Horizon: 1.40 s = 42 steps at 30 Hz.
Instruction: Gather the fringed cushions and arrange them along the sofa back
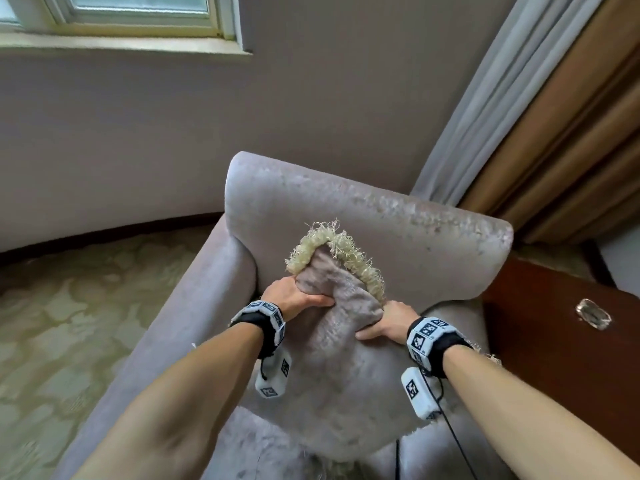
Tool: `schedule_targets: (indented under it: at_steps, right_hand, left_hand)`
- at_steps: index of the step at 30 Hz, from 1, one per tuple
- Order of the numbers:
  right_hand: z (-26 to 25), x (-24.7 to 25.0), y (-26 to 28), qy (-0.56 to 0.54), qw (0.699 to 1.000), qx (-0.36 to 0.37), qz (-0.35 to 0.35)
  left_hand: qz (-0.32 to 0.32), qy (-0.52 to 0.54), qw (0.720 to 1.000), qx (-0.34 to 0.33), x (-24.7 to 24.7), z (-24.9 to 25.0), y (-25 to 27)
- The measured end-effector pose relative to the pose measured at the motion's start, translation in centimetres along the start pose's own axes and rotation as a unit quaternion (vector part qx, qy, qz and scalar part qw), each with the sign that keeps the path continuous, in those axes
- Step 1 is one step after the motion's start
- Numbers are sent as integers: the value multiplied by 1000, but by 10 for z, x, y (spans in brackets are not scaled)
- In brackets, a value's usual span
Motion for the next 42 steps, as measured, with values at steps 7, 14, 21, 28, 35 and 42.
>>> schedule_targets:
  at_steps: [7,14,21,28,35,42]
  right_hand:
    - [22,6,-46,-134,991,-26,16]
    - [29,6,-76,-236,970,-54,17]
    - [50,7,-114,-230,968,-93,24]
    - [79,9,-142,-279,948,-144,45]
    - [67,14,-160,-341,925,-168,33]
    - [13,32,-163,-164,973,-148,62]
  left_hand:
    - [-14,-59,998,-21,15,45,-45]
    - [-16,-129,991,-17,10,58,-95]
    - [-21,-123,992,-10,-16,62,-134]
    - [-25,-102,994,38,-36,54,-165]
    - [-61,-80,994,35,-16,31,-176]
    - [-36,-118,992,29,27,-16,-182]
Point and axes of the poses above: each hand's wrist, its own y-axis away from the middle knuckle, its own x-axis out of the back of the hand, z = x × y, the point moved 6 cm from there along -y, towards the middle knuckle, and after that the axes turned 1 degree about -x, right-handed, at the moved point
